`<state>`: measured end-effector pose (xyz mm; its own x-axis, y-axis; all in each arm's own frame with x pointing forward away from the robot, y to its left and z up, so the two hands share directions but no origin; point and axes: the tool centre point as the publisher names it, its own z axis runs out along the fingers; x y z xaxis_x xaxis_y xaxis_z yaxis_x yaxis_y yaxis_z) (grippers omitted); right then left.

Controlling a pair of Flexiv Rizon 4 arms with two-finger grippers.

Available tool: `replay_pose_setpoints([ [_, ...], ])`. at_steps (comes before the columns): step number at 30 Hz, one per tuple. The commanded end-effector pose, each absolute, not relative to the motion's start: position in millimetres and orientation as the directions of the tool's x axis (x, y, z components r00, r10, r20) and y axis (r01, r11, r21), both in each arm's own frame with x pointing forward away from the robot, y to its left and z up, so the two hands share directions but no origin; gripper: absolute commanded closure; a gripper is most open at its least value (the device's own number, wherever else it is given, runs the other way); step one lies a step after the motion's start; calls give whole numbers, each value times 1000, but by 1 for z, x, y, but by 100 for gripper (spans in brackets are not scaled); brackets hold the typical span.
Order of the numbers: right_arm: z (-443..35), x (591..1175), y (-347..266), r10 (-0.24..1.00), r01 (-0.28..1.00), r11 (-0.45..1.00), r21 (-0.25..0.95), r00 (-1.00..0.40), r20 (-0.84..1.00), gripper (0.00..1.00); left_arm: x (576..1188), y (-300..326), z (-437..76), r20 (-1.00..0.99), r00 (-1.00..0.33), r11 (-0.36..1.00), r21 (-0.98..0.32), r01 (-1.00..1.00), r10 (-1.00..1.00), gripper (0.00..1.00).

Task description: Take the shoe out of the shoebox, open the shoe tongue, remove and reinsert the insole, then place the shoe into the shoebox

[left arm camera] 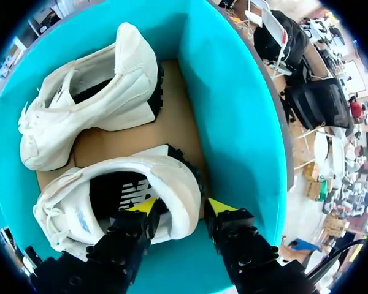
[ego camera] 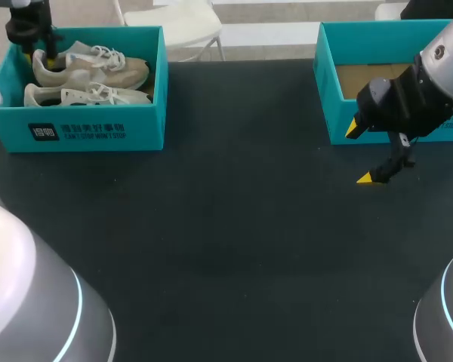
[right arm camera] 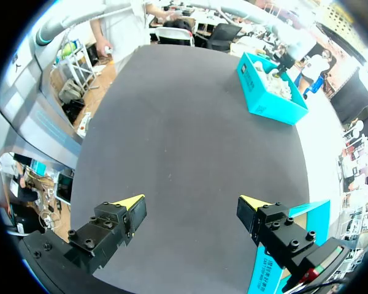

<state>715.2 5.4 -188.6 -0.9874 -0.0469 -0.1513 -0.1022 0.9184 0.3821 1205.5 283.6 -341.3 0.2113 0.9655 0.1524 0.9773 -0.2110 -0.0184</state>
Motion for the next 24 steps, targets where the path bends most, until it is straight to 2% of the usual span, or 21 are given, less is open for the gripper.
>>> replay_pose_setpoints([
  [1, -190, 716, 6, -47, -102, 919, 381, -987, -151, 0, 1183, 282, -318, 143, 214, -218, 12, 976, 966, 53],
  [18, -190, 716, 6, -47, -102, 919, 381, -987, -151, 0, 1114, 279, -269, 42, 189, -191, 74, 979, 981, 46],
  [20, -190, 716, 6, -47, -102, 919, 381, -987, -151, 0, 1104, 280, -264, 57, 162, -166, 82, 983, 985, 51],
  [24, -190, 716, 6, -47, -102, 919, 381, -987, -151, 0, 1089, 281, -254, 51, 180, -184, 100, 978, 982, 51],
])
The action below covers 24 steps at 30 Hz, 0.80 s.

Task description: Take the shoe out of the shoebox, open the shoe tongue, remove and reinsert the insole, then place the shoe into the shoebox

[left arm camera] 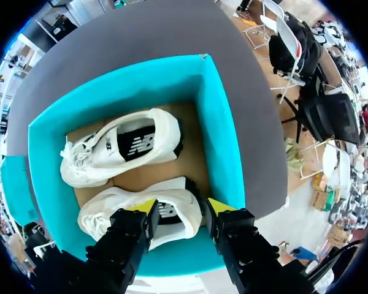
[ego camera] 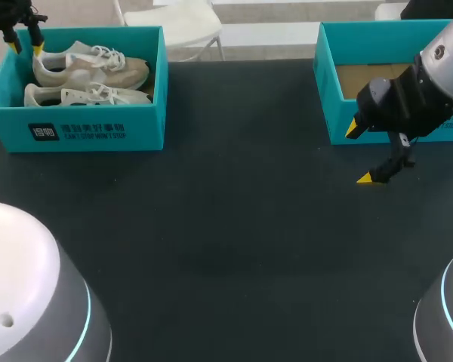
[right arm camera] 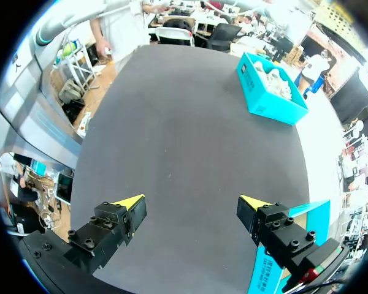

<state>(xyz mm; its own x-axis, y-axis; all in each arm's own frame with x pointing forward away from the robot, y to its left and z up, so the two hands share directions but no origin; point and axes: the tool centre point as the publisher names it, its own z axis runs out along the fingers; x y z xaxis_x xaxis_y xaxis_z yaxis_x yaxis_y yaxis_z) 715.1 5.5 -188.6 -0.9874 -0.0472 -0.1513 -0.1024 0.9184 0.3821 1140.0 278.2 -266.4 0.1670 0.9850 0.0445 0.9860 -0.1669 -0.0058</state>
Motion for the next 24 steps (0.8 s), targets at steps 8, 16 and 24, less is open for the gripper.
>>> replay_pose_setpoints([
  [8, -190, 716, 6, -47, -102, 919, 381, -987, -151, 0, 1066, 277, -260, 41, 238, -241, 94, 966, 970, 50],
  [16, -190, 716, 6, -47, -102, 919, 381, -987, -151, 0, 1057, 281, -266, 60, 250, -255, 90, 963, 966, 11],
  [24, -190, 716, 6, -47, -102, 919, 381, -987, -151, 0, 1061, 281, -260, 86, 249, -256, 92, 962, 965, 0],
])
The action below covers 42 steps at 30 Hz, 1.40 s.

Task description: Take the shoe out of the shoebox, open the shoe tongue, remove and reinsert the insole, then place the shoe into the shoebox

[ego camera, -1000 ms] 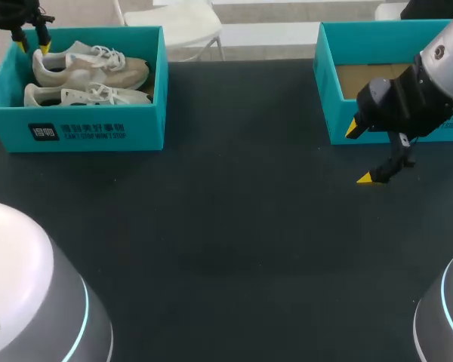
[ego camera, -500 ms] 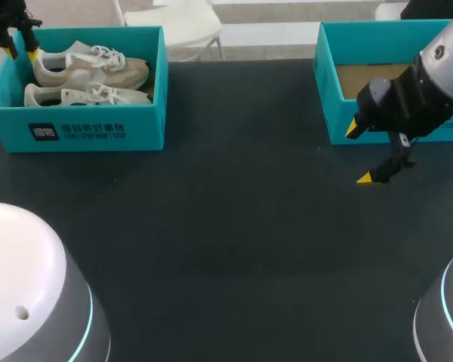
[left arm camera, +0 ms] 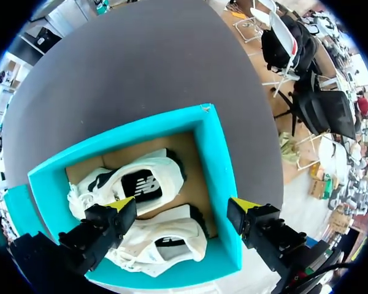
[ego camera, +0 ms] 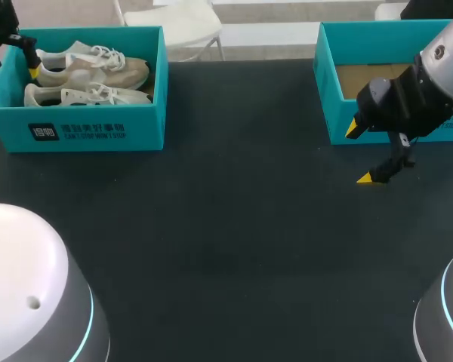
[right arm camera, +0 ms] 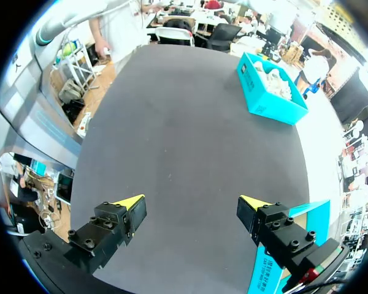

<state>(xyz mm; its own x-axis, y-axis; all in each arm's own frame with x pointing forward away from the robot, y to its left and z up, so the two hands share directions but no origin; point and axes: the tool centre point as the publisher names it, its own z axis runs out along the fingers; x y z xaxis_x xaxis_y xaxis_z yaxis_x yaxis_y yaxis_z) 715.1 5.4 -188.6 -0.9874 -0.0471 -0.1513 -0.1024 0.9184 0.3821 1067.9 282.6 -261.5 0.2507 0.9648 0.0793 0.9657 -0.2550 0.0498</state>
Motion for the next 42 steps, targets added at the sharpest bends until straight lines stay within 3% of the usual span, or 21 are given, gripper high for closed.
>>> replay_pose_setpoints([
  [1, -190, 716, 6, -47, -102, 919, 381, -987, -151, 0, 1061, 281, -260, 86, 249, -256, 92, 962, 965, 0],
  [13, -190, 716, 6, -47, -102, 919, 381, -987, -151, 0, 1061, 281, -260, 86, 249, -256, 92, 962, 965, 0],
  [22, -190, 716, 6, -47, -102, 919, 381, -987, -151, 0, 1045, 275, -292, 19, 175, -176, 52, 983, 984, 0],
  [23, -190, 716, 6, -47, -102, 919, 381, -987, -151, 0, 1044, 274, -295, 17, 174, -175, 46, 984, 985, 6],
  [27, -190, 716, 6, -47, -102, 919, 381, -987, -151, 0, 1043, 270, -307, 12, 160, -161, 27, 987, 987, 16],
  [34, -190, 716, 6, -47, -102, 919, 381, -987, -151, 0, 1047, 269, -311, -12, 133, -133, 24, 991, 991, 52],
  [42, -190, 716, 6, -47, -102, 919, 381, -987, -151, 0, 1048, 279, -317, -7, 101, -101, 16, 995, 995, 52],
])
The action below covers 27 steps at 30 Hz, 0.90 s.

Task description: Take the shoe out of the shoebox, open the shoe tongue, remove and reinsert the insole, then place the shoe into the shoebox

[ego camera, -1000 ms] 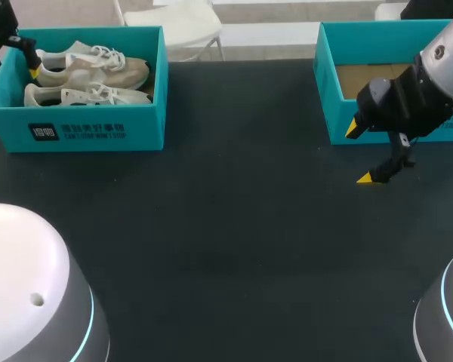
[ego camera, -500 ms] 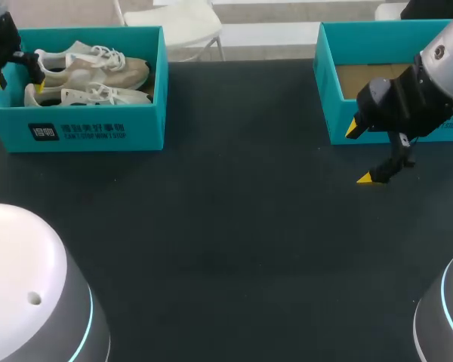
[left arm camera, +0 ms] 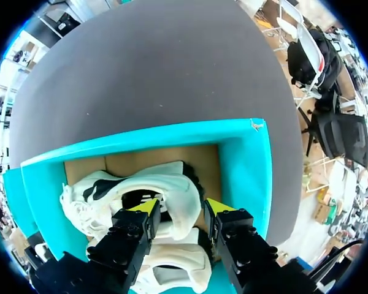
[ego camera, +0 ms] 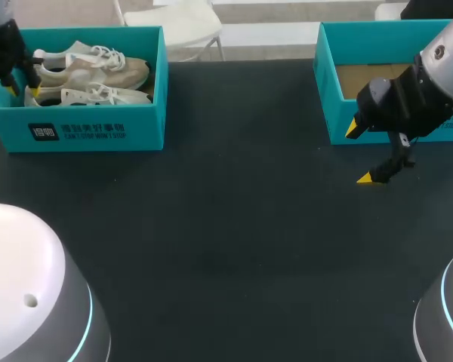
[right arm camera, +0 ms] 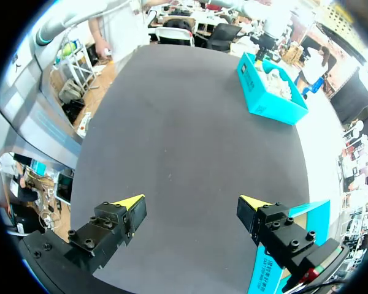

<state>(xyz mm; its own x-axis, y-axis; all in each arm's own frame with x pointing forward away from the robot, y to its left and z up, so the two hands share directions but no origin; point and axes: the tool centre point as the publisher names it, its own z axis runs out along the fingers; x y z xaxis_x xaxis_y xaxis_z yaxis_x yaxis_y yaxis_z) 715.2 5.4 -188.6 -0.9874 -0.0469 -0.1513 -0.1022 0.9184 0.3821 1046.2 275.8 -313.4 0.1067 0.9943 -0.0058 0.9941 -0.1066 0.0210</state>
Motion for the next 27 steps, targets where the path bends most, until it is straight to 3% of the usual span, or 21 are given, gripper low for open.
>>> replay_pose_setpoints([
  [1, -190, 716, 6, -47, -102, 919, 381, -987, -151, 0, 1049, 280, -319, -6, 96, -96, 15, 995, 995, 51],
  [8, -190, 716, 6, -47, -102, 919, 381, -987, -151, 0, 1054, 283, -335, -1, 85, -85, 10, 996, 996, 45],
  [10, -190, 716, 6, -47, -102, 919, 381, -987, -151, 0, 1054, 283, -339, -2, 91, -91, 2, 996, 996, 32],
  [13, -190, 716, 6, -47, -102, 919, 381, -987, -151, 0, 1055, 282, -343, -6, 92, -92, -2, 996, 996, 28],
  [21, -190, 716, 6, -47, -102, 919, 381, -987, -151, 0, 1059, 279, -343, -11, 92, -92, -2, 996, 996, 31],
  [25, -190, 716, 6, -47, -102, 919, 381, -987, -151, 0, 1064, 277, -349, -7, 94, -94, -8, 996, 996, 36],
  [27, -190, 716, 6, -47, -102, 919, 381, -987, -151, 0, 1065, 276, -354, -7, 103, -103, -14, 995, 995, 44],
])
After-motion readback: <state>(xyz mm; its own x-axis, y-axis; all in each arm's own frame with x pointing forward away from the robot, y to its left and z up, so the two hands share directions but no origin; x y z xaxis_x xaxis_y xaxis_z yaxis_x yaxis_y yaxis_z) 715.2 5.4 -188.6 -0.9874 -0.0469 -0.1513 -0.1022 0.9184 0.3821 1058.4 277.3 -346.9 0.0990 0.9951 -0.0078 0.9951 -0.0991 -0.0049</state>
